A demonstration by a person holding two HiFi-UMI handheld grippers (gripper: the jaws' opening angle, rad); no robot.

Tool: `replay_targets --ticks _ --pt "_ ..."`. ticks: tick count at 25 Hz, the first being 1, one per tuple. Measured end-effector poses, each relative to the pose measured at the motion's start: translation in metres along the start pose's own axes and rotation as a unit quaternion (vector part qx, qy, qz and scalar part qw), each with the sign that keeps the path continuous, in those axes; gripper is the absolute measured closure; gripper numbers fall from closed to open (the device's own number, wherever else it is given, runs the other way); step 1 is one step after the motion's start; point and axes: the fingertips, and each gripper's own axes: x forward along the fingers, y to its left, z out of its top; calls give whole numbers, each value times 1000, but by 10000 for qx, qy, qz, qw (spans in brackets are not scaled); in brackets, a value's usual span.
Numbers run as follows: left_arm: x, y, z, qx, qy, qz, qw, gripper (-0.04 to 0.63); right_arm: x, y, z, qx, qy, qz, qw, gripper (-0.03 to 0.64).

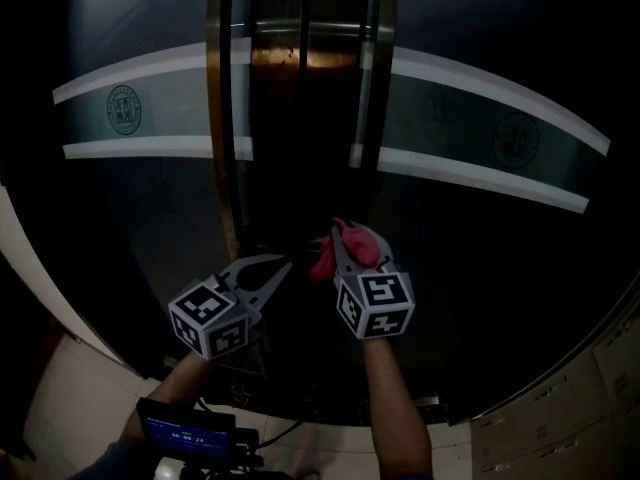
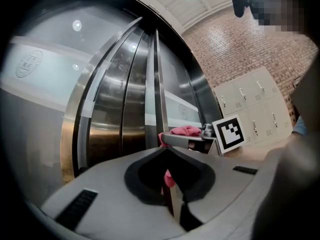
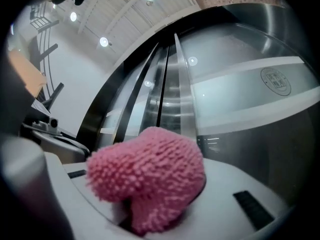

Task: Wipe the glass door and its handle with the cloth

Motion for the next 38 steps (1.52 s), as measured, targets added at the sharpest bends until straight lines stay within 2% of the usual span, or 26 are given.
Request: replay_targets --ticks 5,8,11,17,20,23,25,28,32,38 --pt "-15 19 7 15 11 166 9999 592 19 65 38 41 -322 758 9966 558" --pt "-35 41 18 96 -118 410 9990 592 38 108 70 27 -636 1269 9899 557" --pt "-58 60 23 170 -158 618 9978 592 66 137 114 -118 -890 1570 9835 557" --pt "-115 106 26 175 -181 1186 9926 592 131 176 223 -544 -1362 1821 9723 557" --pt "-134 121 29 176 -204 1322 9909 592 159 177 269 -515 -1489 1706 9727 557" --pt "-150 131 30 149 -226 1431 9893 592 176 174 289 -502 -1494 1523 9757 557" --pt "-156 136 29 134 -238 1471 9887 592 178 173 280 -539 -1475 1423 9773 557" --pt "-156 138 27 111 -246 1440 9892 592 173 172 244 -639 -1428 1293 9792 557" --pt "-143 131 22 100 -222 1279 9915 592 159 175 175 -660 -1195 1229 9830 557" --pt "-125 122 5 33 -125 1123 9936 592 134 188 63 -492 -569 1237 9895 557"
